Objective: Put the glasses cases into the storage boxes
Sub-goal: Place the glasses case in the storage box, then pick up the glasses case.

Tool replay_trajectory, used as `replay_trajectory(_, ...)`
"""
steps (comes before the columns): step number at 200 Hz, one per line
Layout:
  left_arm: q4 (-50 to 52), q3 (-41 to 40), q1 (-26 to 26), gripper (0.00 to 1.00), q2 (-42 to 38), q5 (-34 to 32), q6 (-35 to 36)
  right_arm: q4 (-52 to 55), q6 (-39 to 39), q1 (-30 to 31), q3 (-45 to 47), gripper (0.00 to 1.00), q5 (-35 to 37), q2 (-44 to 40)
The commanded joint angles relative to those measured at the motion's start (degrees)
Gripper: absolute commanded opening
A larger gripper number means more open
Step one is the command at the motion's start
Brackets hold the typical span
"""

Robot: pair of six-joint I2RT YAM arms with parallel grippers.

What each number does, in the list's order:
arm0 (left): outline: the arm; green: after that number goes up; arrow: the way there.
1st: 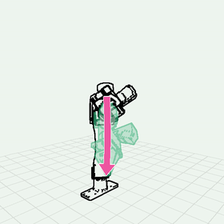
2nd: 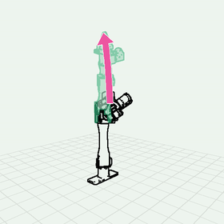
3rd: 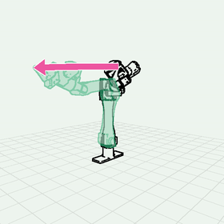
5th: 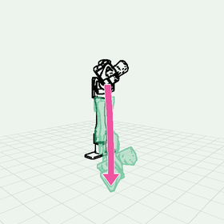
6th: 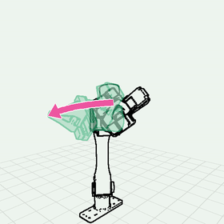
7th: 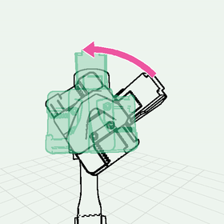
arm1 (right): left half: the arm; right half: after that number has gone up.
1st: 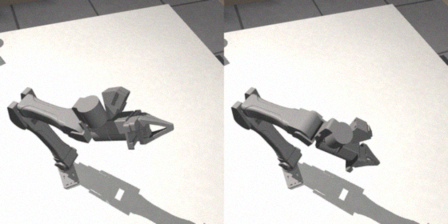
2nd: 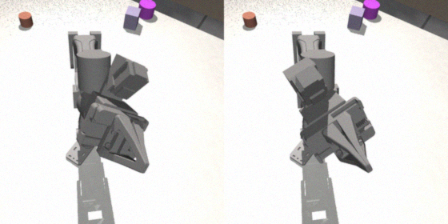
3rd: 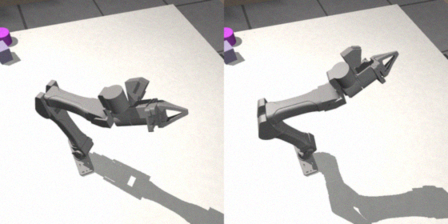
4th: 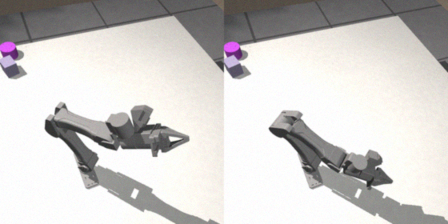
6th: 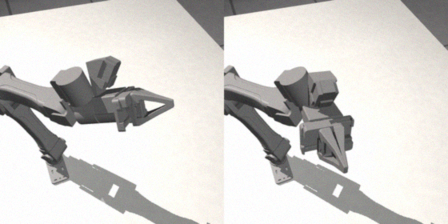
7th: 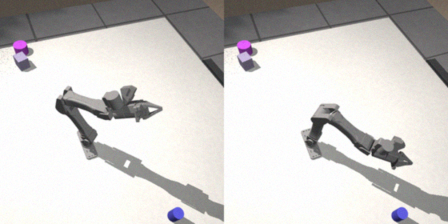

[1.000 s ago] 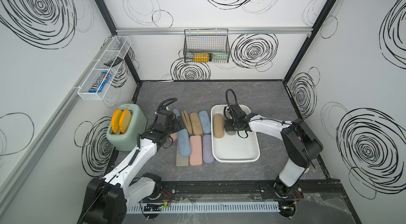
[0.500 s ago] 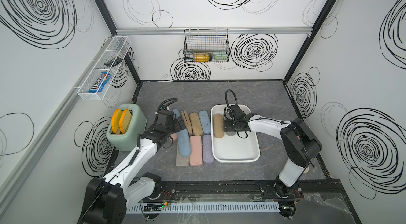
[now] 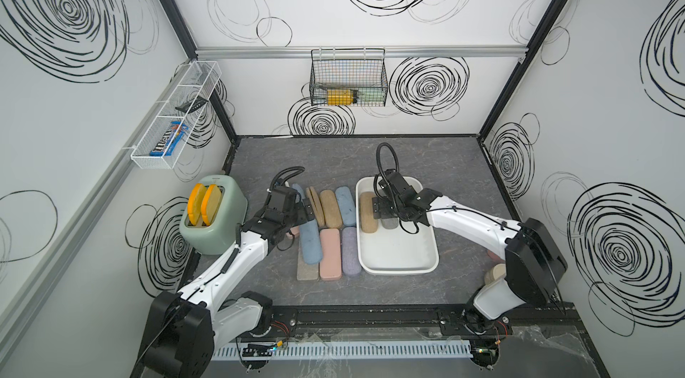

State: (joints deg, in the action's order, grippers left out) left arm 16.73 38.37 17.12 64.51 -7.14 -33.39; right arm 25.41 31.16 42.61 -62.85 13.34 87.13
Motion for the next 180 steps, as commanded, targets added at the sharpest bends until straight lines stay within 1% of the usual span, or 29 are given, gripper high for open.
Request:
replay_trajectory(1, 0.6, 1.1, 2.5, 0.96, 0.2, -4.1, -0.1, 4.4, 2.1, 0.6, -1.2, 0.89, 1.2, -5.8)
replay_trajectory(10, 1.9, 1.1, 5.2, 0.96, 0.1, -6.3, -0.6, 4.0, 2.1, 1.0, -0.1, 0.89, -0.1, -8.3)
replay_trajectory(31, 8.2, 3.1, 15.2, 0.96, 1.0, -13.9, -3.0, 2.1, 2.0, 1.6, 3.9, 0.89, -2.4, -14.4)
replay_trajectory(37, 10.3, 3.3, 16.9, 0.96, 1.3, -14.7, -4.6, 1.7, 2.1, 1.8, 5.0, 0.89, -2.6, -16.2)
replay_trajectory(44, 11.9, 3.2, 17.9, 0.96, 1.2, -14.2, -6.3, 1.4, 2.5, 1.8, 6.4, 0.89, -2.8, -18.1)
replay_trajectory(69, 14.3, 0.9, 19.1, 0.96, -1.8, -11.8, -9.6, 0.6, 4.5, 1.9, 9.7, 0.89, -3.5, -22.8)
replay_trajectory(106, 17.3, -1.3, 20.5, 0.96, -5.2, -11.9, -11.0, 2.8, 6.0, 2.3, 9.7, 0.89, -4.3, -24.0)
replay_trajectory(120, 16.9, -1.6, 21.6, 0.96, -4.9, -11.8, -11.3, 2.8, 6.5, 2.4, 10.1, 0.89, -4.4, -24.5)
replay_trajectory(151, 14.7, -2.9, 21.5, 0.96, -2.2, -9.2, -11.9, 2.9, 7.7, 2.6, 10.4, 0.89, -4.9, -25.7)
replay_trajectory(180, 12.8, -4.4, 21.3, 1.0, -1.9, -8.2, -12.2, 3.4, 8.3, 2.5, 11.1, 0.89, -4.6, -26.9)
